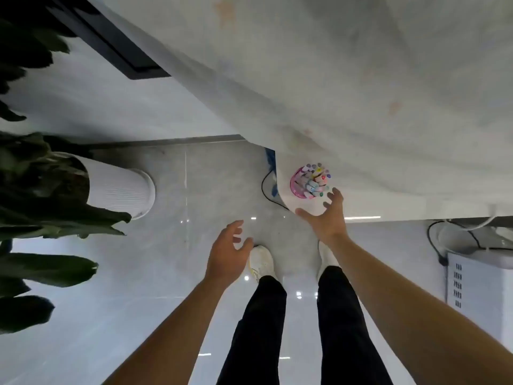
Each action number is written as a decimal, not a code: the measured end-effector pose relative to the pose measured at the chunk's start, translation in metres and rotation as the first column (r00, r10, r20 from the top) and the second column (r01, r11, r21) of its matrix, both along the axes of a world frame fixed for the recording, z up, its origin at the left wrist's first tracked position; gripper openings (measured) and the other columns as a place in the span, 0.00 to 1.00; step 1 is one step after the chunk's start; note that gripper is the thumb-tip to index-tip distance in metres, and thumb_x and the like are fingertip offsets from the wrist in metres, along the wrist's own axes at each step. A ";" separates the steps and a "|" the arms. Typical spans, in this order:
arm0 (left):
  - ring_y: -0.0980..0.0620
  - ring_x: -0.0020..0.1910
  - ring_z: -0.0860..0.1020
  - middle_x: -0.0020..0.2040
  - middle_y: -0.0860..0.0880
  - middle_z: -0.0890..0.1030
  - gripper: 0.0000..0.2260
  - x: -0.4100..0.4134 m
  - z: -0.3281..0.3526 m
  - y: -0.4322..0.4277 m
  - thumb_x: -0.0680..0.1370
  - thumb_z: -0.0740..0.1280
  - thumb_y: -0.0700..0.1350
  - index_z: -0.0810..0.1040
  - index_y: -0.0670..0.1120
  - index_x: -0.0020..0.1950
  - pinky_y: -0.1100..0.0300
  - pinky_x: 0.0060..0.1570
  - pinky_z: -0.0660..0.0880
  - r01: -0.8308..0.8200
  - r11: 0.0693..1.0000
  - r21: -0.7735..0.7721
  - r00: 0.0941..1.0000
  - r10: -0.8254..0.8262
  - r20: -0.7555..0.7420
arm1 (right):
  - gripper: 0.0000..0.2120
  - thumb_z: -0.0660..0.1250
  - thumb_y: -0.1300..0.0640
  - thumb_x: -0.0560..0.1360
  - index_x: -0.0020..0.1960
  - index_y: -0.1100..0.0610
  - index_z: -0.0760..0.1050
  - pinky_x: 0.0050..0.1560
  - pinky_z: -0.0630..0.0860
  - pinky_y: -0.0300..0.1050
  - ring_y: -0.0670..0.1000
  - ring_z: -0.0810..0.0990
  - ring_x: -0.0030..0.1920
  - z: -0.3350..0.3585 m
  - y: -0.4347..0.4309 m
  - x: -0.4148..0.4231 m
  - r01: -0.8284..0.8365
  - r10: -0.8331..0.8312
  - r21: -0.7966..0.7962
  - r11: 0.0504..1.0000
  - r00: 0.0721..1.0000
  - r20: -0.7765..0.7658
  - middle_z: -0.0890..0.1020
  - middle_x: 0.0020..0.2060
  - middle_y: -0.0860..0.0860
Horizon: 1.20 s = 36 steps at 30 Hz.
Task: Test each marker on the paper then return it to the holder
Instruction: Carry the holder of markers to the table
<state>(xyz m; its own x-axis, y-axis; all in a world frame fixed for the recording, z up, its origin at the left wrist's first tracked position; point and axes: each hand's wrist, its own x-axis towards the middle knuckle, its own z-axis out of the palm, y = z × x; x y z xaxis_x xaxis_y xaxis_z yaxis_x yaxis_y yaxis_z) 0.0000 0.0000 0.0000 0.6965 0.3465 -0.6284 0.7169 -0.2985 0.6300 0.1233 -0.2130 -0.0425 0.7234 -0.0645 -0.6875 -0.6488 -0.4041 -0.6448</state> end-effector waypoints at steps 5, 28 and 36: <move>0.61 0.54 0.78 0.59 0.59 0.78 0.19 0.005 -0.020 0.001 0.79 0.70 0.50 0.73 0.58 0.70 0.64 0.50 0.74 0.012 0.999 -0.046 0.996 -0.016 -0.090 | 0.54 0.85 0.65 0.64 0.80 0.56 0.56 0.69 0.72 0.44 0.49 0.73 0.70 -0.031 0.013 0.006 0.106 -0.115 0.075 0.992 0.985 0.127 0.71 0.74 0.54; 0.63 0.51 0.78 0.56 0.57 0.79 0.17 -0.006 -0.044 0.003 0.79 0.70 0.49 0.74 0.56 0.67 0.72 0.43 0.69 -0.157 0.987 0.033 0.983 0.160 -0.086 | 0.41 0.85 0.53 0.65 0.72 0.47 0.69 0.60 0.78 0.40 0.47 0.81 0.59 -0.048 0.005 0.009 0.111 -0.109 0.004 0.994 0.976 0.186 0.81 0.60 0.43; 0.63 0.49 0.78 0.54 0.56 0.81 0.13 -0.041 0.035 -0.013 0.79 0.70 0.50 0.77 0.57 0.64 0.69 0.42 0.70 -0.400 0.916 0.007 0.907 0.398 -0.137 | 0.37 0.85 0.53 0.63 0.65 0.38 0.72 0.61 0.81 0.50 0.50 0.81 0.60 0.047 -0.043 -0.009 -0.197 0.191 -0.001 0.980 0.947 0.259 0.82 0.59 0.45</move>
